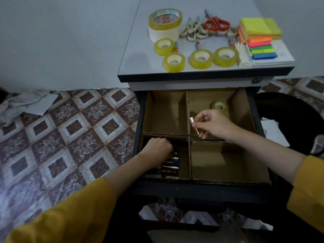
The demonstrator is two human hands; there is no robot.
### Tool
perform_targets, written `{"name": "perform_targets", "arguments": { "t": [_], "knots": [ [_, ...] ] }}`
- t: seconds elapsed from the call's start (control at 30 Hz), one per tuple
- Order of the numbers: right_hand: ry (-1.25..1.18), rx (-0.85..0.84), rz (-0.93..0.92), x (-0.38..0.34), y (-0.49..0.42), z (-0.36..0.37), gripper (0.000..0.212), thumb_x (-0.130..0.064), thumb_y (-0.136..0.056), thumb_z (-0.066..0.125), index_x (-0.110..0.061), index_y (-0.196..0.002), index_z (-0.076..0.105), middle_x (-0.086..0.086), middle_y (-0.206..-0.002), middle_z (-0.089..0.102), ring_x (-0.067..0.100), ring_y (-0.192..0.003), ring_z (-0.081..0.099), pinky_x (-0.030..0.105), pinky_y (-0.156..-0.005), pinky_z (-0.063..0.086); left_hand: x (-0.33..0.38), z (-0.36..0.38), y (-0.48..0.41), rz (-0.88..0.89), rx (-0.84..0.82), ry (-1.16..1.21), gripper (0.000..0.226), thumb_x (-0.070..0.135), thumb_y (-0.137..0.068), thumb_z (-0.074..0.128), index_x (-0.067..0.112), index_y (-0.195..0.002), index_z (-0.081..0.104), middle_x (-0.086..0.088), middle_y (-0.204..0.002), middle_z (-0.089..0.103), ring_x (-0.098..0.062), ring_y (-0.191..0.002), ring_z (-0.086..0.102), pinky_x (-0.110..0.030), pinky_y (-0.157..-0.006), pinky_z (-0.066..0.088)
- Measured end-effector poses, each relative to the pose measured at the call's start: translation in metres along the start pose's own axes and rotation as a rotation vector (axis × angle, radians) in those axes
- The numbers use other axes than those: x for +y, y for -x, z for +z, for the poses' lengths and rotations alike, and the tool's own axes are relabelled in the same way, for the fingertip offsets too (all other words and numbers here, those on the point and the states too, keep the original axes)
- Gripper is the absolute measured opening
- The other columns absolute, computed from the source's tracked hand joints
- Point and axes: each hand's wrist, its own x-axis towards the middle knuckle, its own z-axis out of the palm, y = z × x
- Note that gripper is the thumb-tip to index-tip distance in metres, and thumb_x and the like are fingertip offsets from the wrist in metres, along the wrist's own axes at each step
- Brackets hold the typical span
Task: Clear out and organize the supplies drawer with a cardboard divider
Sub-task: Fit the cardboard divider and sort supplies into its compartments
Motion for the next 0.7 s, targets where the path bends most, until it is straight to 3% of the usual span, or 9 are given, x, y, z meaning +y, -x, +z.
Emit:
{"name": "perform_targets", "arguments": {
  "t": [0.3, 0.47, 0.53, 0.6, 0.7],
  "knots": [
    [0.022, 0.019, 0.007, -0.004, 0.006, -0.003, 0.008, -0.006, -0.087, 0.062, -0.012, -0.087, 0.057, 0.006, -0.082, 0.06, 0.012, -0.056, 0.059, 0.017, -0.047, 0.051, 0.01, -0.01, 0.003, -0.025, -0.034, -0.061, 0.023, 0.013, -0.096, 0.045, 0.011, -0.103, 0.066, -0.007, -0.103, 0.065, -0.024, -0.092, 0.062, -0.028, -0.068, 0.041],
    [0.034, 0.026, -0.016, -0.01, 0.014, -0.007, 0.008, -0.007, -0.086, 0.062, -0.013, -0.087, 0.058, 0.005, -0.081, 0.061, 0.012, -0.056, 0.06, 0.016, -0.046, 0.05, -0.002, -0.018, 0.02, 0.002, 0.028, 0.007, 0.027, 0.023, -0.095, 0.047, 0.019, -0.114, 0.066, -0.003, -0.111, 0.065, -0.022, -0.099, 0.061, -0.034, -0.082, 0.051],
    [0.022, 0.031, -0.042, -0.016, 0.02, -0.01, 0.008, -0.006, -0.085, 0.063, -0.012, -0.087, 0.058, 0.005, -0.08, 0.061, 0.013, -0.056, 0.059, 0.016, -0.045, 0.049, -0.01, -0.026, 0.035, 0.039, 0.175, 0.105, 0.026, 0.022, -0.093, 0.051, 0.021, -0.112, 0.068, 0.0, -0.109, 0.067, -0.018, -0.098, 0.063, -0.033, -0.082, 0.052],
    [0.051, 0.034, -0.074, -0.025, 0.025, -0.012, 0.009, -0.006, -0.084, 0.064, -0.012, -0.087, 0.059, 0.005, -0.08, 0.062, 0.013, -0.056, 0.06, 0.016, -0.045, 0.05, -0.019, -0.03, 0.051, 0.071, 0.431, 0.215, 0.018, 0.015, -0.088, 0.059, 0.015, -0.101, 0.072, -0.001, -0.098, 0.071, -0.016, -0.089, 0.066, -0.031, -0.077, 0.056],
    [0.213, 0.031, -0.14, -0.039, 0.03, -0.008, 0.011, -0.01, -0.084, 0.066, -0.019, -0.085, 0.06, 0.002, -0.083, 0.064, 0.011, -0.058, 0.063, 0.02, -0.051, 0.053, -0.037, -0.024, 0.06, -0.079, 0.723, 0.307, 0.02, 0.007, -0.085, 0.061, 0.005, -0.103, 0.07, -0.008, -0.101, 0.069, -0.02, -0.091, 0.066, -0.03, -0.079, 0.055]
  ]
}}
